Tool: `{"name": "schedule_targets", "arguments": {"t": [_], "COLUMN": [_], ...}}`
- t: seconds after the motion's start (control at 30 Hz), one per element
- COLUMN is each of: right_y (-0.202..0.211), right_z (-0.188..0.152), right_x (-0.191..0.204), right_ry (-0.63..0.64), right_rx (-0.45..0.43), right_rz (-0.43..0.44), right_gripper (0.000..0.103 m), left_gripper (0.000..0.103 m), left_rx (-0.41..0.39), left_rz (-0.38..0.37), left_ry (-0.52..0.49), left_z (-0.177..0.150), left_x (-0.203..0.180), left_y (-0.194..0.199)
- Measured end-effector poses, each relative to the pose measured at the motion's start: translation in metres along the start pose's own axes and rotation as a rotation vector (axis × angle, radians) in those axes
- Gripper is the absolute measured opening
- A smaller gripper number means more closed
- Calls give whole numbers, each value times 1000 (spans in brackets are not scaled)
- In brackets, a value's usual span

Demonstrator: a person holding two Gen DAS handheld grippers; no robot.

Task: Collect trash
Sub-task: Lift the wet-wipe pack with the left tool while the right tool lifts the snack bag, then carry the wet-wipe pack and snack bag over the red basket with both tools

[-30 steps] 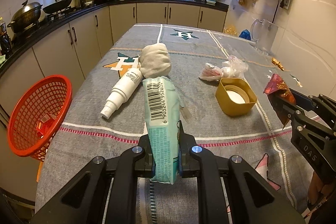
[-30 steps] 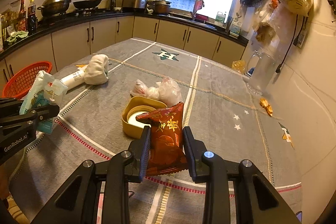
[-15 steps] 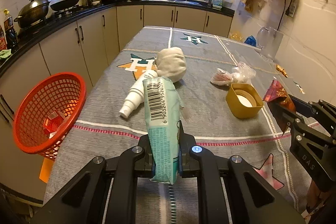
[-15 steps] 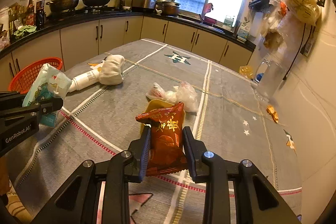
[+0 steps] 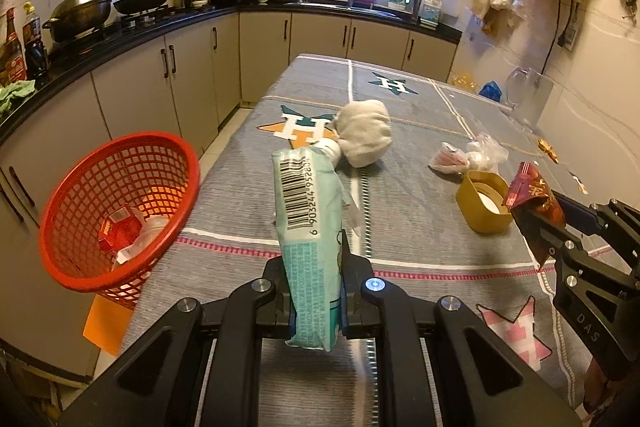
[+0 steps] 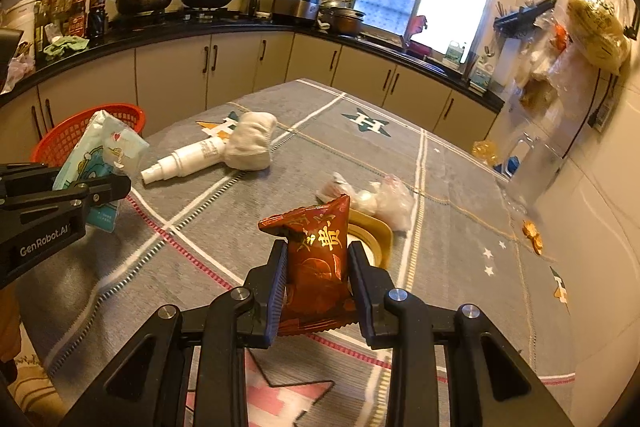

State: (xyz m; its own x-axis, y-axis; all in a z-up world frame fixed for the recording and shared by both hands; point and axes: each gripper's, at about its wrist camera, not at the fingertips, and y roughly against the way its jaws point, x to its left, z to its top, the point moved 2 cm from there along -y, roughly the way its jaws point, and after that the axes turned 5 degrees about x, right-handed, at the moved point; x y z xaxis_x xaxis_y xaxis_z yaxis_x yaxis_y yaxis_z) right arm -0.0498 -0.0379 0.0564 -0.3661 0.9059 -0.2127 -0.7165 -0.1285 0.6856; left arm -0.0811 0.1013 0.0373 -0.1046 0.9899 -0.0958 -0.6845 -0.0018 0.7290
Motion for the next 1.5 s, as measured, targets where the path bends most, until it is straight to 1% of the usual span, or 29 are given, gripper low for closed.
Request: {"name": "schedule_targets", "arguments": {"t": [0.17,0.27,0.33,0.5,0.63,0.73,0.83,1.07,1.23,1.5], "right_y": [-1,-1,-2,-2,-7,-12,-19,-44,-61,-87], "right_z": [9,17,24,44,63,81,96,123,136,149], "right_x": [10,20,29,51,69,83,96,128,147,172], "right_ry": [11,18,25,46,38,29,24,-6,-19,-33], "right_rx": [6,8,14,17,35,48,59,112,143,191], "right_rz": [53,98,143,232,333,406,453,558,604,644], "right_gripper": [33,33,33,33,33,33,33,33,33,34], "left_gripper": [13,13,13,13,14,14,14,14,14,13], "left_rx": [-19,-33,-39,-69,-93,-97,-99,-79,-55,-12], "left_rz": [15,37,46,95,135,167,190,196,199,204], "left_ry": [28,49,64,120,166,195,211,230,233,240], "left_z": [4,7,8,14,19,23,25,24,25,22], "left_x": [17,32,41,76,110,134,153,171,177,190], "left_y": [7,12,15,26,35,39,41,30,15,-6]}}
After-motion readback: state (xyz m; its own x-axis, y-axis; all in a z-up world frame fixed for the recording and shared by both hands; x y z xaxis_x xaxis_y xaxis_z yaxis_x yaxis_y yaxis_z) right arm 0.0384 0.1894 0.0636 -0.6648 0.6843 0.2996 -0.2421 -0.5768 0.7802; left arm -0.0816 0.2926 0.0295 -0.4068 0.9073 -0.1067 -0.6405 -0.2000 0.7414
